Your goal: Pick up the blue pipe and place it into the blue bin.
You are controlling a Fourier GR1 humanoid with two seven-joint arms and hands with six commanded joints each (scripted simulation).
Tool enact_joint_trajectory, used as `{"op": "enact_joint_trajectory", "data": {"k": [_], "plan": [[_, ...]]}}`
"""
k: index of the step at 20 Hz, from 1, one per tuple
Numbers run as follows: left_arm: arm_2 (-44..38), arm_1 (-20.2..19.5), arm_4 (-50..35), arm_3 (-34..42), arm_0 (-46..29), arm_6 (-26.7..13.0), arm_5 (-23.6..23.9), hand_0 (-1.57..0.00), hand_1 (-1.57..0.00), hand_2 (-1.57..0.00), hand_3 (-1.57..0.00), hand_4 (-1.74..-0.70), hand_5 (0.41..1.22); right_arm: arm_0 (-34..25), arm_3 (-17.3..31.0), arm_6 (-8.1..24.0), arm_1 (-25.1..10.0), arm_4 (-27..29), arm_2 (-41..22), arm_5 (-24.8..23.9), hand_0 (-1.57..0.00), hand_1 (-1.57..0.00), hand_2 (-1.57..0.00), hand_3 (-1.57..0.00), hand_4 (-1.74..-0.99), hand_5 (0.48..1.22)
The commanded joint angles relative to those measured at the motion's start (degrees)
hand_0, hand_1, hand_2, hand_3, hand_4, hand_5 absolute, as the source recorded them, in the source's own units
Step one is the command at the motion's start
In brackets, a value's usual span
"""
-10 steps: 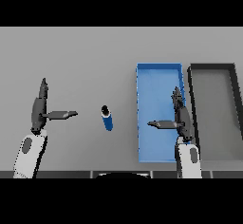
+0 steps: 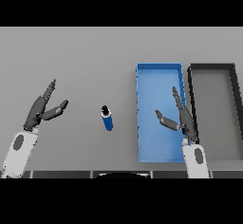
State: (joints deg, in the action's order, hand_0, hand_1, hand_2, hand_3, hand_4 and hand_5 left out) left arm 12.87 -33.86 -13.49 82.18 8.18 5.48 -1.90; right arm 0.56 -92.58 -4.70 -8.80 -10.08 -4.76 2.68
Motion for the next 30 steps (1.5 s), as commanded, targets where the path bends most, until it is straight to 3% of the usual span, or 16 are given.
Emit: {"op": "enact_joint_trajectory", "data": {"k": [1, 5, 8, 12, 15, 19, 22, 30], "plan": [[0.51, -0.18, 0.55, -0.43, 0.35, 0.45, -0.75, 0.0, 0.0, 0.0, 0.0, -0.97, 0.596, 0.48, -0.34, 0.06, -0.55, -0.27, -0.14, 0.36, 0.0, 0.0, 0.0, 0.0, -1.192, 0.587], [1.36, -1.85, -0.06, 1.42, -0.59, 2.7, -4.13, 0.0, 0.0, 0.0, 0.0, -0.97, 0.59, 0.45, -1.58, 1.26, -0.89, -1.41, -1.02, 0.36, 0.0, 0.0, 0.0, 0.0, -1.182, 0.583], [4.11, -3.67, -0.55, 6.93, -3.81, 3.93, -8.22, 0.0, 0.0, 0.0, 0.0, -0.98, 0.578, -0.19, -1.13, 1.77, -0.73, -0.63, -0.66, 0.57, 0.0, 0.0, 0.0, 0.0, -1.194, 0.579], [9.3, -4.04, 1.28, 13.14, -4.22, -4.86, -9.32, 0.0, 0.0, 0.0, 0.0, -1.02, 0.512, -0.46, -1.21, 1.8, -0.72, 0.78, -0.21, 1.41, 0.0, 0.0, 0.0, 0.0, -1.225, 0.58], [12.56, -3.74, 2.8, 15.07, -4.8, -7.27, -10.85, 0.0, 0.0, 0.0, 0.0, -1.06, 0.474, 0.18, -1.73, 1.78, -0.5, 0.49, -0.6, 1.34, 0.0, 0.0, 0.0, 0.0, -1.223, 0.572], [16.77, 0.55, 6.6, 13.83, -3.42, -7.67, -10.71, 0.0, 0.0, 0.0, 0.0, -1.11, 0.463, 0.01, -1.91, 2.35, -0.67, 0.62, -0.44, 1.47, 0.0, 0.0, 0.0, 0.0, -1.212, 0.57], [17.89, 3.64, 7.62, 11.59, -2.06, -5.0, -10.6, 0.0, 0.0, 0.0, 0.0, -1.15, 0.484, 0.05, -2.23, 2.65, -0.32, 0.61, -0.54, 1.25, 0.0, 0.0, 0.0, 0.0, -1.21, 0.564], [18.75, 13.98, 9.58, -0.03, 2.91, -3.09, -8.19, 0.0, 0.0, 0.0, 0.0, -1.14, 0.495, 1.0, -2.16, 1.74, -0.33, 1.34, -0.05, 1.56, 0.0, 0.0, 0.0, 0.0, -1.2, 0.549]]}}
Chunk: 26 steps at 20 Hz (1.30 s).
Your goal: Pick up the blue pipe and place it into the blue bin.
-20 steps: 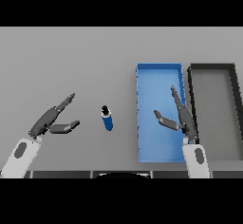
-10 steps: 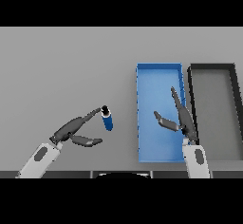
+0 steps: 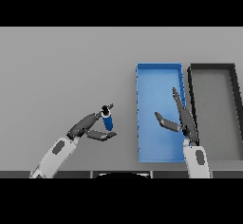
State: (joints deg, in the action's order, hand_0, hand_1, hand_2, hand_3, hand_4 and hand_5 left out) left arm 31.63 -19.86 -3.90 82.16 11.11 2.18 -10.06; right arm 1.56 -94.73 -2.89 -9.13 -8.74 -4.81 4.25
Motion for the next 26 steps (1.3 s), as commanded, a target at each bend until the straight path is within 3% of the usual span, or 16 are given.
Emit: {"op": "enact_joint_trajectory", "data": {"k": [1, 4, 7, 10, 11, 13, 15, 17, 21, 26], "plan": [[-0.08, 0.58, 0.13, -1.08, 0.15, 1.18, 0.09, 0.0, 0.0, 0.0, 0.0, -1.14, 0.497, 0.44, -0.08, -0.4, 0.04, 0.15, 0.01, 0.1, 0.0, 0.0, 0.0, 0.0, -1.202, 0.549], [0.44, 2.9, 2.9, -4.68, 1.35, 3.03, 2.37, 0.0, 0.0, -0.01, 0.0, -1.1, 0.506, -0.11, 0.27, -0.18, 0.02, 0.05, -0.03, 0.15, 0.0, 0.0, 0.0, 0.0, -1.198, 0.547], [-0.31, 5.13, 0.44, -6.48, 2.25, 5.18, 0.85, 0.0, 0.0, -0.09, -0.04, -1.14, 0.567, 0.15, 0.65, 0.09, 0.03, -0.78, -0.27, -0.22, 0.0, 0.0, 0.0, 0.0, -1.188, 0.55], [-1.04, 7.47, -2.86, -6.65, 2.42, 4.71, -0.38, -0.04, -0.25, -0.42, -0.35, -1.27, 0.675, 0.53, 0.03, -0.43, 0.12, -0.38, -0.31, 0.04, 0.0, 0.0, 0.0, 0.0, -1.196, 0.56], [-1.4, 8.29, -3.86, -6.88, 2.49, 4.55, -0.5, -0.18, -0.41, -0.58, -0.59, -1.3, 0.784, 0.77, -0.46, -0.18, -0.22, -0.27, 0.0, -0.04, 0.0, 0.0, 0.0, 0.0, -1.192, 0.56], [-1.31, 9.6, -3.81, -7.5, 2.3, 5.37, 0.14, -0.65, -0.83, -0.94, -0.91, -1.45, 0.941, -0.05, 0.08, 0.3, -0.27, 0.03, 0.31, -0.04, 0.0, 0.0, 0.0, 0.0, -1.189, 0.562], [-0.83, 9.65, -3.15, -6.92, 1.58, 6.63, 0.27, -0.98, -1.1, -1.16, -1.11, -1.55, 1.042, 0.57, -0.11, -0.62, -0.31, -0.67, -0.14, -0.13, 0.0, 0.0, 0.0, 0.0, -1.182, 0.562], [0.46, 9.8, -2.86, -5.45, 0.91, 5.84, 0.79, -1.19, -1.27, -1.31, -1.26, -1.62, 1.106, 0.6, 0.53, -0.81, -0.42, -0.7, 0.16, -0.25, 0.0, 0.0, 0.0, 0.0, -1.178, 0.561], [1.5, 9.97, -0.59, -5.11, 1.28, 7.28, 2.57, -1.42, -1.45, -1.46, -1.44, -1.52, 1.174, -0.35, 0.79, 0.0, -0.6, -0.63, 0.45, -0.35, 0.0, 0.0, 0.0, 0.0, -1.174, 0.558], [0.51, 11.52, -1.01, -0.26, 1.43, 10.21, 2.75, -1.52, -1.53, -1.54, -1.53, -1.48, 1.206, -0.57, 1.11, 0.18, -0.48, -1.3, 0.04, -0.5, 0.0, 0.0, 0.0, 0.0, -1.154, 0.55]]}}
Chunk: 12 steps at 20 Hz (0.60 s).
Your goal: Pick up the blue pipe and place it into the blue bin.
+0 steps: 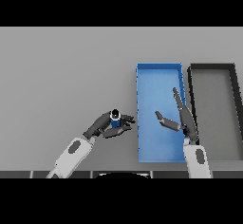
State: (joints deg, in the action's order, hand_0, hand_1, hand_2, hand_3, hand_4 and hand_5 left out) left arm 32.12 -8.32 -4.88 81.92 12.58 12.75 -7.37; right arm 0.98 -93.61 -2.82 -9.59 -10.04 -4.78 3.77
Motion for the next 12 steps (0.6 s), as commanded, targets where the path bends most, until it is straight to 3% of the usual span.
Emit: {"op": "enact_joint_trajectory", "data": {"k": [1, 9, 12], "plan": [[-0.05, 0.46, -0.04, 0.88, 0.33, -0.16, 0.04, -1.53, -1.54, -1.54, -1.54, -1.48, 1.209, 0.35, 0.11, -0.48, -0.18, -0.14, 0.15, -0.11, 0.0, 0.0, 0.0, 0.0, -1.151, 0.55], [-1.16, 2.32, 0.29, 5.12, 4.02, -6.96, -1.52, -1.56, -1.57, -1.57, -1.57, -1.47, 1.219, 0.61, -0.42, -0.27, -0.71, -1.02, -0.25, 0.02, 0.0, 0.0, 0.0, 0.0, -1.124, 0.569], [-1.36, 2.78, 0.46, 5.14, 4.2, -7.56, -2.93, -1.57, -1.57, -1.57, -1.57, -1.47, 1.22, 2.39, -2.02, -0.3, -0.08, -1.57, -0.62, -0.84, 0.0, 0.0, 0.0, 0.0, -1.124, 0.578]]}}
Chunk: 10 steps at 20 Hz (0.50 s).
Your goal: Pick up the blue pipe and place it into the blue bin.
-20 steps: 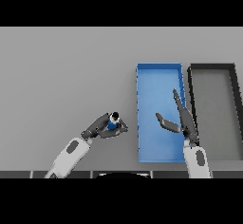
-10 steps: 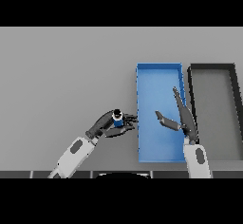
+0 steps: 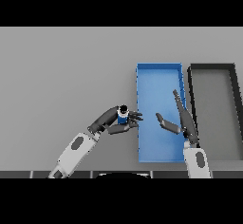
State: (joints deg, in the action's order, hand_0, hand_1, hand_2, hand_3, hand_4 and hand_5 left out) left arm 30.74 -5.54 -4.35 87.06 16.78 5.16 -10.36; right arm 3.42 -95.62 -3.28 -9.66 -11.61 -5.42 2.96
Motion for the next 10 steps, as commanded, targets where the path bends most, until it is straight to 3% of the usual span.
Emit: {"op": "enact_joint_trajectory", "data": {"k": [1, 5, 8, 10], "plan": [[0.03, -0.16, -0.08, 0.6, -0.68, 0.33, -0.38, -1.57, -1.57, -1.57, -1.57, -1.47, 1.22, 1.88, -1.39, -0.13, 0.84, -0.81, -0.3, -1.35, 0.0, 0.0, 0.0, 0.0, -1.124, 0.578], [-0.59, 0.22, 0.83, 0.57, -1.27, -0.19, -0.83, -1.57, -1.57, -1.57, -1.57, -1.47, 1.22, 11.62, -8.15, -0.08, 5.87, -5.82, -2.29, -8.52, 0.0, 0.0, 0.0, 0.0, -1.133, 0.578], [-0.4, 0.57, 1.81, 1.15, -2.04, 0.25, -1.61, -1.57, -1.57, -1.57, -1.57, -1.47, 1.22, 13.76, -10.91, 2.14, 7.17, -6.99, -2.31, -10.63, 0.0, 0.0, 0.0, 0.0, -1.191, 0.577], [-1.04, 1.08, 2.15, 1.34, -1.37, -0.67, -1.65, -1.57, -1.57, -1.57, -1.57, -1.47, 1.221, 13.95, -11.58, -0.15, 8.01, -5.06, -2.33, -10.18, 0.0, -0.02, -0.02, 0.0, -1.178, 0.569]]}}
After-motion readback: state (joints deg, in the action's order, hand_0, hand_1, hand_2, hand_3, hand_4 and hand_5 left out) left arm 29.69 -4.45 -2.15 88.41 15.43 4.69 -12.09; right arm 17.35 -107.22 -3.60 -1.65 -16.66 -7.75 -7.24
